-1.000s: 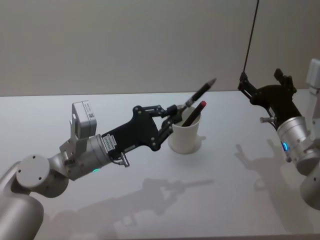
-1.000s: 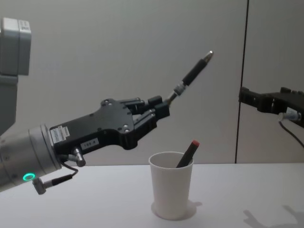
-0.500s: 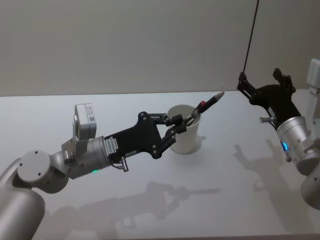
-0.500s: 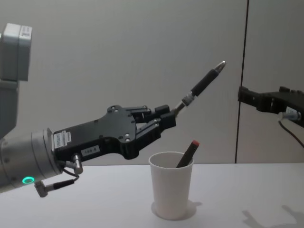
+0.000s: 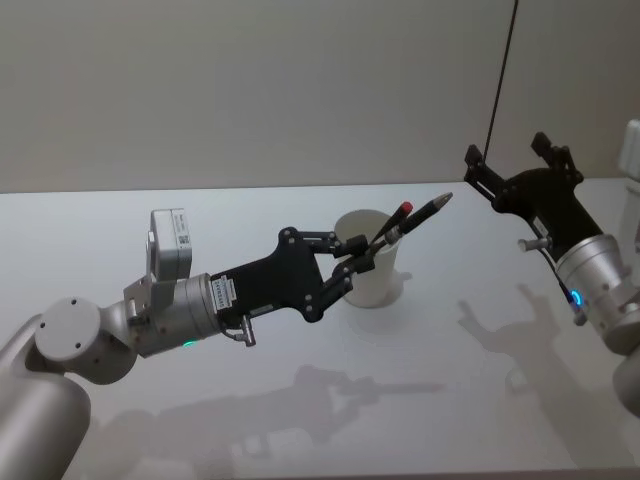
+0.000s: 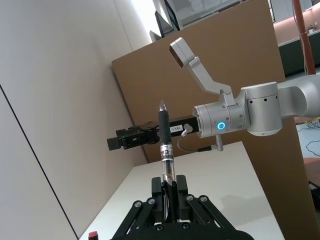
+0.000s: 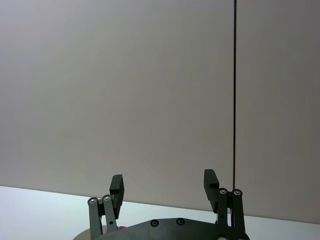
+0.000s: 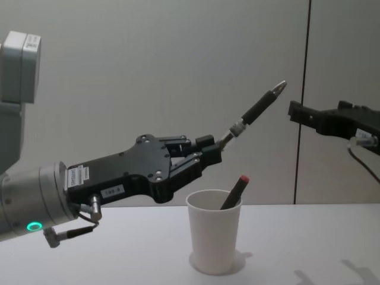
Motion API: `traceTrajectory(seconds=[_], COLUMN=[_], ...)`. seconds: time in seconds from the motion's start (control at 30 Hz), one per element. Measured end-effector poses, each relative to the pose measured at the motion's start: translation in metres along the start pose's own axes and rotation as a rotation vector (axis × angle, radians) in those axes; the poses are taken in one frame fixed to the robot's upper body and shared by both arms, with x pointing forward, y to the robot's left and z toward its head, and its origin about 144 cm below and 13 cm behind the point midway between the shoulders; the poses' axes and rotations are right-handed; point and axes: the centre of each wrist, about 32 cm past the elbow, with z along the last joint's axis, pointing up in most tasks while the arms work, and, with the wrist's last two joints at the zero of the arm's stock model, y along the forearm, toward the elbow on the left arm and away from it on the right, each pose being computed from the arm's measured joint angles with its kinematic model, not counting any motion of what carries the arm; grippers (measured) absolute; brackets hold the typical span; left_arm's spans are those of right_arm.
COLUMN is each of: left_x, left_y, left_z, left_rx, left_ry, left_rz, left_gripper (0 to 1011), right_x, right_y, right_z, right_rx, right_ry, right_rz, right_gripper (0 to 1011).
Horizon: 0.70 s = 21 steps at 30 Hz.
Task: Place the pen into the pen holder.
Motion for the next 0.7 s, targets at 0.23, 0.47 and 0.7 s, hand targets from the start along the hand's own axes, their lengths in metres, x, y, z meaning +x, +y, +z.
traceTrajectory(seconds=[0.23,0.47,0.7], left_x=[0.001,0.001,0.001], left_y=[0.000,0.000,0.000], left_z=[0.000,0.000,-0.001], left_rx=[0.000,0.000,0.000], left_ry=[0.001,0.002,0.003], left_rz=[-0.006,-0.010,-0.012], left_gripper=[178,178,178], right_x=[0.006,0.014,0.025], right_y=[-0.004,-0.009,-0.013], right_z=[0.000,-0.002,-0.007], right_rx=[0.008,0.014,0.014], right_ry=[0.006,0.016,0.039], right_rz=[0.056,0.121,0.209], right_gripper=[1001,1001,1001])
